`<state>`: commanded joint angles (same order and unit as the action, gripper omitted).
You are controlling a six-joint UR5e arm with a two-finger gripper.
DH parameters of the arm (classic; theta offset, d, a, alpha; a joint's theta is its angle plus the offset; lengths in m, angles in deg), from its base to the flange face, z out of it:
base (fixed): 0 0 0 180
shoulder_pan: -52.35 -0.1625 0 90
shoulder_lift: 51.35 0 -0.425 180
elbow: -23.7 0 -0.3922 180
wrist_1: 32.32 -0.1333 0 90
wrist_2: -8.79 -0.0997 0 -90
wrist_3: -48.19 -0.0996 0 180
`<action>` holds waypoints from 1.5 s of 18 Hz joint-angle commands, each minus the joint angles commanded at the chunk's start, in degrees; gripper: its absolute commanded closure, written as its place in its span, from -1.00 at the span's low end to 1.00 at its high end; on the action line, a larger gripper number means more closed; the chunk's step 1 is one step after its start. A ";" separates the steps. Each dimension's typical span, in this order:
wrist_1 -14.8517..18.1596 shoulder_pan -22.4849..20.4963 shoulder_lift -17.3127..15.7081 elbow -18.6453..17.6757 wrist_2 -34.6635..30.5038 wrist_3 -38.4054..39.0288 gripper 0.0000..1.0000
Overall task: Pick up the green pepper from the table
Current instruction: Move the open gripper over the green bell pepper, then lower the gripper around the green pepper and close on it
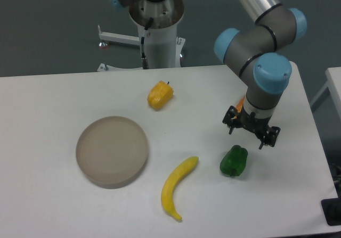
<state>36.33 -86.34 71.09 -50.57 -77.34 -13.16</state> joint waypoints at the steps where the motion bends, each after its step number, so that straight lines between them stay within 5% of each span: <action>1: -0.09 -0.26 0.26 0.00 0.52 0.00 -1.00; 7: -0.26 0.08 1.32 0.00 0.88 2.72 -1.00; 11: -3.78 0.52 2.98 -0.26 0.79 2.90 -1.00; 27: -4.39 2.28 5.18 -0.97 0.53 2.73 -1.00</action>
<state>31.94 -84.06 76.27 -51.53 -76.81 -10.43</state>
